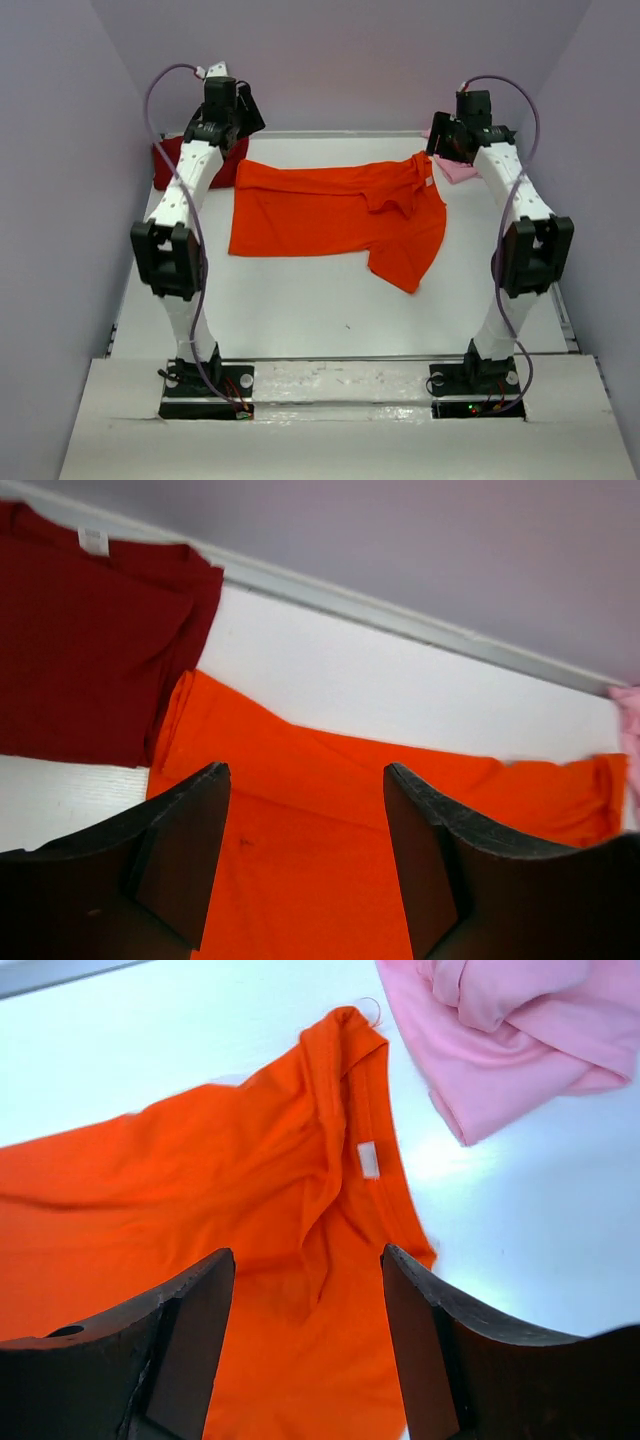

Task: Fold and stack the t-shirts
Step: Grap the side of the flattened tshirt closest away from the robot with both arms

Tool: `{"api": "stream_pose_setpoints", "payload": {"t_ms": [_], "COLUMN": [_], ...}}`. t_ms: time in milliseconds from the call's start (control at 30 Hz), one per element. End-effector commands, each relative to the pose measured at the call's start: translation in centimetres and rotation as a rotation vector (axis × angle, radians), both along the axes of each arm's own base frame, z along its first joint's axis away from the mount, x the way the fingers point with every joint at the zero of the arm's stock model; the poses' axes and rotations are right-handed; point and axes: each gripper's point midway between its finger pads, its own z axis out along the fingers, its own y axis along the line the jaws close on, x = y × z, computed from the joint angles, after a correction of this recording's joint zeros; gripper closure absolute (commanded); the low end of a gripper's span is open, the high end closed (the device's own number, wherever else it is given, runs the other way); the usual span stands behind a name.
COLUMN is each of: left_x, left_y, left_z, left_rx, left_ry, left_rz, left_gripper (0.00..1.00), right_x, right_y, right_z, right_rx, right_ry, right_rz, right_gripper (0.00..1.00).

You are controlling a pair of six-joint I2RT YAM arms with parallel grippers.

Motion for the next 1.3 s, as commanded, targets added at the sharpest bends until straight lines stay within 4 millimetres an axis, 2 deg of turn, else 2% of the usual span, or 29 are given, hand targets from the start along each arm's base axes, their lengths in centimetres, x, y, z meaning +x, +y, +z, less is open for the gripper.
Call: {"api": "stream_pose_setpoints", "payload": {"t_ms": [0, 33, 67, 100, 133, 167, 200, 233, 267, 300, 333, 367, 400, 433, 567, 600, 767, 833, 933, 1100, 1267], "left_x": [-5.7, -6.8, -7.9, -8.9, -10.1, -11.3, -12.2, -13.6, -14.3, -15.2, -16.0, -16.5, -16.9, -17.5, -18.2, -18.3, -18.6, -18.7, -18.8, -18.9, -18.9], "left_y": [-2.7, -3.0, -3.4, -4.1, -4.5, -4.5, -4.5, -4.5, -4.1, -3.8, -3.6, -3.5, -3.6, -3.7, -4.2, -4.3, -5.0, -4.9, -4.7, -4.5, -4.3], "left_z": [9.6, 7.8, 7.9, 7.1, 4.2, 3.8, 2.9, 0.0, -0.9, -0.2, -2.1, -2.7, -2.8, -4.0, -5.5, -5.6, -5.3, -5.0, -4.7, -3.9, -3.4], "left_rx": [0.02, 0.036, 0.041, 0.05, 0.06, 0.065, 0.075, 0.105, 0.123, 0.125, 0.133, 0.132, 0.129, 0.136, 0.155, 0.157, 0.134, 0.137, 0.143, 0.145, 0.148], "left_ry": [-0.21, -0.167, -0.161, -0.14, -0.072, -0.062, -0.042, 0.009, 0.019, -0.009, 0.016, 0.027, 0.016, 0.043, 0.083, 0.085, 0.077, 0.074, 0.065, 0.043, 0.033], "left_rz": [-0.045, -0.057, -0.075, -0.102, -0.139, -0.154, -0.162, -0.18, -0.162, -0.157, -0.159, -0.157, -0.16, -0.179, -0.203, -0.207, -0.24, -0.241, -0.236, -0.229, -0.221], "left_gripper": [0.28, 0.28, 0.28, 0.28, 0.28, 0.28, 0.28, 0.28, 0.28, 0.28, 0.28, 0.28, 0.28, 0.28, 0.28, 0.28, 0.27, 0.27, 0.27, 0.27, 0.27], "right_x": [-4.2, -5.3, -7.7, -8.9, -10.1, -12.3, -13.3, -14.9, -16.0, -16.7, -18.5, -19.4, -20.7, -21.6, -25.0, -25.7, -27.8, -28.1, -28.1, -27.7, -27.3], "right_y": [3.3, 4.1, 4.9, 6.5, 7.3, 8.2, 8.8, 10.4, 11.0, 10.5, 10.8, 11.0, 10.3, 10.9, 11.7, 11.1, 10.5, 11.2, 10.7, 9.4, 9.9], "right_z": [5.1, 5.0, 4.1, 4.0, 3.6, 1.1, 0.8, 1.5, 0.8, -0.1, -1.8, -2.6, -4.2, -4.9, -8.2, -9.0, -11.9, -12.6, -13.6, -13.9, -13.6], "right_rx": [0.088, 0.107, 0.133, 0.174, 0.187, 0.188, 0.176, 0.18, 0.173, 0.136, 0.136, 0.134, 0.121, 0.115, 0.071, 0.038, -0.038, -0.042, -0.099, -0.224, -0.249], "right_ry": [-0.107, -0.106, -0.081, -0.079, -0.082, -0.034, -0.04, -0.061, -0.051, -0.047, -0.011, 0.001, 0.025, 0.036, 0.111, 0.137, 0.22, 0.249, 0.282, 0.326, 0.336], "right_rz": [0.09, 0.111, 0.14, 0.163, 0.18, 0.199, 0.205, 0.23, 0.241, 0.212, 0.206, 0.214, 0.178, 0.186, 0.211, 0.187, 0.182, 0.197, 0.179, 0.137, 0.154], "right_gripper": [0.34, 0.34, 0.35, 0.36, 0.36, 0.36, 0.36, 0.36, 0.36, 0.37, 0.37, 0.38, 0.39, 0.39, 0.4, 0.4, 0.39, 0.39, 0.39, 0.39, 0.39]}}
